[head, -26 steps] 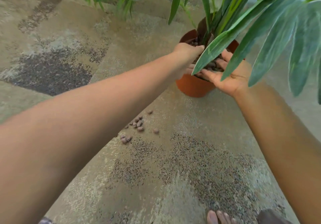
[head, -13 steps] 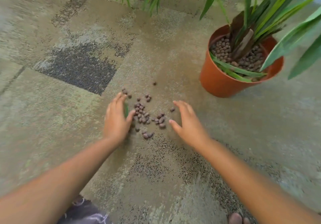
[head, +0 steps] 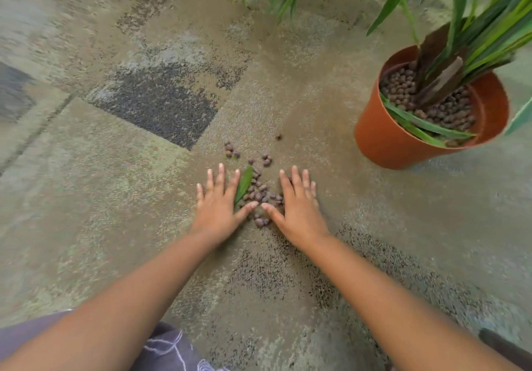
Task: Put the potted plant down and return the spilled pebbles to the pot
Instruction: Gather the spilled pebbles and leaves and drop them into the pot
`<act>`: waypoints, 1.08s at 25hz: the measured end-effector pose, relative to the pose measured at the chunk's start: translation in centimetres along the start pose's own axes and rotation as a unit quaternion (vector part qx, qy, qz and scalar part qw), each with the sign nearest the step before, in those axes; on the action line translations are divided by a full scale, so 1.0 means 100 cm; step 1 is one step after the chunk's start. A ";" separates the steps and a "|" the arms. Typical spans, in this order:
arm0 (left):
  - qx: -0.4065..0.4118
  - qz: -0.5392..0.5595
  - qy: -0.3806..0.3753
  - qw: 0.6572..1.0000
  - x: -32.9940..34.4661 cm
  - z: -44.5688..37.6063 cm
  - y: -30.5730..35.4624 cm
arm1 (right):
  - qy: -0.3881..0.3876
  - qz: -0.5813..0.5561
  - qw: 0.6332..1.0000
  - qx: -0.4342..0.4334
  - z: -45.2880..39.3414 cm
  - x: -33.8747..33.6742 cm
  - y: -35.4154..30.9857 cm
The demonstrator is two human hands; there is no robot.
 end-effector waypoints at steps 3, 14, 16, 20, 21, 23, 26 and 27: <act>0.025 0.027 0.013 0.999 0.002 0.017 0.005 | -0.030 0.007 0.998 -0.058 -0.002 0.010 -0.022; -0.081 0.113 0.162 0.977 0.001 0.066 0.040 | 0.067 0.019 0.989 -0.128 0.014 -0.015 -0.020; -0.082 0.132 0.152 0.976 0.000 0.064 0.040 | 0.086 -0.015 0.990 -0.112 0.010 -0.018 -0.014; -0.114 0.225 0.147 0.956 -0.020 0.049 0.045 | 0.113 -0.265 0.956 0.050 0.000 -0.026 -0.002; -0.128 0.258 0.149 0.946 -0.027 0.044 0.049 | 0.111 -0.366 0.917 0.114 -0.001 -0.029 0.003; -0.155 0.338 0.138 0.918 -0.042 0.032 0.059 | 0.081 -0.596 0.771 0.209 -0.004 -0.033 0.008; -0.137 0.503 0.083 0.849 -0.060 0.022 0.087 | 0.034 -0.821 0.529 0.214 -0.001 -0.052 0.003; -0.128 0.554 0.056 0.821 -0.066 0.020 0.098 | 0.027 -0.842 0.505 0.188 0.001 -0.062 0.000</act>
Point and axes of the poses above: each hand's wrist, its own z-axis away from the middle knuckle, its own x-axis out of the palm, y = z × x, the point moved 5 cm from there along -z, towards the middle knuckle, and after that the axes turned 7 degrees about -z, right-handed, at the moved point
